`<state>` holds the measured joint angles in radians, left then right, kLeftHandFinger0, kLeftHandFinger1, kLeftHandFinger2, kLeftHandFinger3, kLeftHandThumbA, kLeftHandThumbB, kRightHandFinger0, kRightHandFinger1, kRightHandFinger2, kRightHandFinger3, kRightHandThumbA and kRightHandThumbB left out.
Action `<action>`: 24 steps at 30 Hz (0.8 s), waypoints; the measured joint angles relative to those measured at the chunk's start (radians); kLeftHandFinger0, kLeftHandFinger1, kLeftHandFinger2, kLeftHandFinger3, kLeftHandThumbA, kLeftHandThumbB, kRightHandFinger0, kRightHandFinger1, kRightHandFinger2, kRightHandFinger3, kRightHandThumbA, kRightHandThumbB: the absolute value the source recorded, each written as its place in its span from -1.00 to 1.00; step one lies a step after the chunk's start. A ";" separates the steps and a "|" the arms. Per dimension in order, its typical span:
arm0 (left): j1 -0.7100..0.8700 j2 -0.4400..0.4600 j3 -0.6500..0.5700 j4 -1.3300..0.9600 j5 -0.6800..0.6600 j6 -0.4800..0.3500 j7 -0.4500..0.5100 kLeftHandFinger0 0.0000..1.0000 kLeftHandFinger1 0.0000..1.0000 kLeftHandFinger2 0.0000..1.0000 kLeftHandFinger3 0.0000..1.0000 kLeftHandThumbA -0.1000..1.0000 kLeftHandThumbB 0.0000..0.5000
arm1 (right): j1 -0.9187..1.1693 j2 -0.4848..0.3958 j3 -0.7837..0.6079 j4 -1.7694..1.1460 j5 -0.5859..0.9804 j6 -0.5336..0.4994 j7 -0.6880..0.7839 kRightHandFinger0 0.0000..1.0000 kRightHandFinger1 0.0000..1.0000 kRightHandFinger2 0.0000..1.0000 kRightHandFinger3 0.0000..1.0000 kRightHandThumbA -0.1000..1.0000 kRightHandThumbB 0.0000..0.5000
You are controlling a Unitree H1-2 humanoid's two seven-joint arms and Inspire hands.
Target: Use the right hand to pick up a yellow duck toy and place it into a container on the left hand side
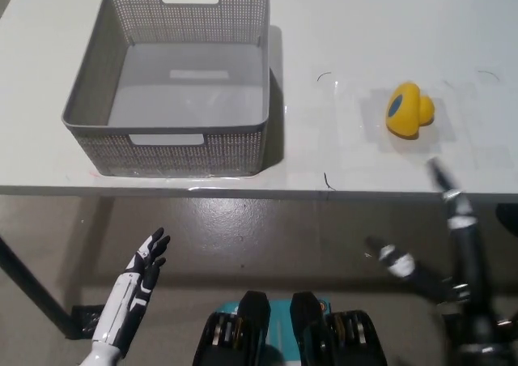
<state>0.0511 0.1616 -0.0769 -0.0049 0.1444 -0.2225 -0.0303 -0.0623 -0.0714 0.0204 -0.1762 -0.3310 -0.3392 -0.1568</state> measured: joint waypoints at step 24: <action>0.026 0.000 0.008 0.000 0.001 -0.035 0.000 1.00 1.00 1.00 1.00 1.00 -0.85 | -0.730 -0.208 0.007 0.405 -0.307 0.475 0.126 1.00 1.00 1.00 1.00 0.55 0.99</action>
<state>0.0768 0.1612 -0.0689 -0.0047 0.1457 -0.2573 -0.0302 -0.7924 -0.2794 0.0277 0.2289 -0.6383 0.1362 -0.0303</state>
